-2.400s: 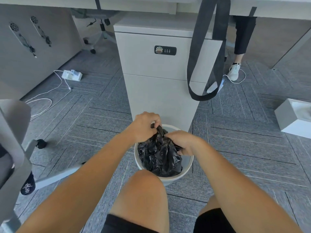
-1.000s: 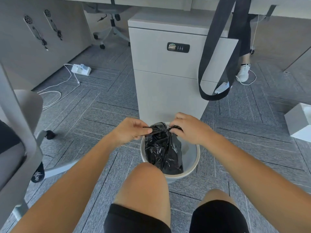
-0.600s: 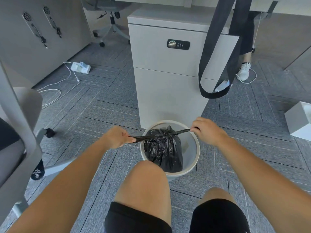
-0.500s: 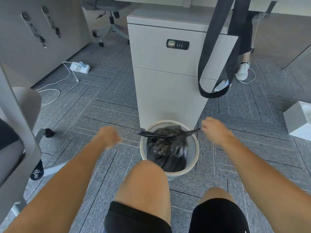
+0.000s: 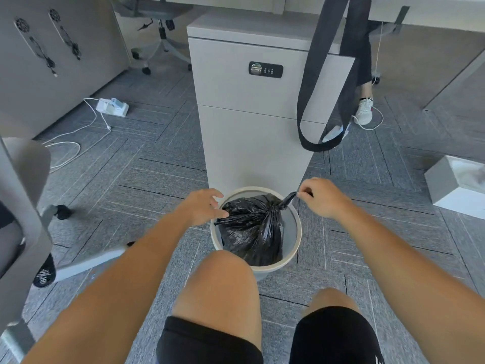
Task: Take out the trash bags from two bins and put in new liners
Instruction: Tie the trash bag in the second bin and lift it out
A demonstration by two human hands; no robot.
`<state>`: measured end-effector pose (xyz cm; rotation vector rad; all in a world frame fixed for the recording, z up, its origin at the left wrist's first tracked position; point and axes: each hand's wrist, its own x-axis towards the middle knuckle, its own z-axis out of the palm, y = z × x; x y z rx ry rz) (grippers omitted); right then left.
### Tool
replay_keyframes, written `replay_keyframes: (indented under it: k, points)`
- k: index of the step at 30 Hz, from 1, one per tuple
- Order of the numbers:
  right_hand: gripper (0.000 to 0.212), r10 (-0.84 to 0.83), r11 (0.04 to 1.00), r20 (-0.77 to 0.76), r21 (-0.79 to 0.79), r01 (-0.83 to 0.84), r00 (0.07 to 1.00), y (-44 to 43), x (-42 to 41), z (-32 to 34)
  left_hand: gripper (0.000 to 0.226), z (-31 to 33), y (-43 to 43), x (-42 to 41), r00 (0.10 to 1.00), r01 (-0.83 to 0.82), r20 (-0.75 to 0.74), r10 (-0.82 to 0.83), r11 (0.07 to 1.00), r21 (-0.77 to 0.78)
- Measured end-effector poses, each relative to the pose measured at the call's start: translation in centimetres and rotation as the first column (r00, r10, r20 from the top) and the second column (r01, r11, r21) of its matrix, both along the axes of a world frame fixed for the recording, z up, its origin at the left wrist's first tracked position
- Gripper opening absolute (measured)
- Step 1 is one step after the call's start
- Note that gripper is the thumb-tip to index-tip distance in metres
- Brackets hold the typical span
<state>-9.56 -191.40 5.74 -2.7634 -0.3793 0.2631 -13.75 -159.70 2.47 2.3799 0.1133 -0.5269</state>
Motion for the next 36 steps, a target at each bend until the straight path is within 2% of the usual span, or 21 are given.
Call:
replay_keyframes:
  k: [5, 8, 11, 12, 14, 17, 19, 26, 30, 33, 36]
  points:
    - [0.016, -0.085, 0.993, -0.028, 0.085, 0.087, 0.996, 1.2, -0.7, -0.2, 0.061, -1.7, -1.7, 0.6, 0.99, 0.123, -0.078, -0.116, 0.989, 0.087]
    - [0.019, -0.077, 0.992, -0.018, 0.094, 0.078, 0.997, 1.8, -0.9, 0.1, 0.06, -2.6, -2.6, 0.9, 0.976, 0.196, -0.124, -0.176, 0.966, 0.171]
    - [0.018, -0.071, 0.99, -0.017, 0.118, 0.072, 0.997, 2.1, -0.9, 0.2, 0.029, -2.8, -3.1, 1.2, 0.939, 0.343, -0.114, -0.325, 0.855, 0.389]
    - [0.018, -0.071, 0.99, -0.018, 0.122, 0.072, 0.997, 2.1, -1.0, 0.3, 0.027, -2.8, -3.2, 1.1, 0.934, 0.352, -0.097, -0.343, 0.841, 0.411]
    - [0.017, -0.084, 0.987, -0.019, 0.136, 0.086, 0.996, 1.8, -0.9, 0.2, 0.036, -3.0, -2.9, 1.1, 0.949, 0.307, -0.047, -0.313, 0.873, 0.379]
    - [0.017, -0.122, 0.983, -0.022, 0.138, 0.124, 0.992, 1.2, -0.6, 0.1, 0.034, -2.4, -1.5, 0.9, 0.99, 0.129, 0.043, -0.135, 0.984, 0.119]
    - [0.018, -0.133, 0.982, -0.04, 0.133, 0.137, 0.99, 0.9, -0.5, -0.1, 0.031, -1.4, -0.5, 0.7, 0.997, 0.048, 0.061, -0.05, 0.998, 0.034]
    - [0.022, -0.188, 0.977, -0.096, 0.083, 0.196, 0.977, -0.1, -1.3, -0.7, 0.024, 1.0, 1.2, 0.5, 0.978, 0.166, 0.081, -0.192, 0.952, 0.256]
    - [0.021, -0.245, 0.963, -0.094, 0.096, 0.253, 0.965, -0.2, -1.2, -0.2, 0.029, 2.8, 0.4, 0.6, 0.974, 0.127, 0.133, -0.184, 0.927, 0.353]
    - [0.021, -0.276, 0.948, -0.079, 0.141, 0.285, 0.958, 0.0, -0.4, 2.3, 0.028, 5.2, -0.6, 1.0, 0.977, 0.066, 0.187, -0.106, 0.976, 0.207]
    - [0.013, -0.235, 0.942, -0.173, 0.2, 0.268, 0.956, 1.0, 0.1, 6.0, 0.023, 9.0, -2.6, 1.4, 0.973, 0.135, 0.17, -0.154, 0.984, 0.117]
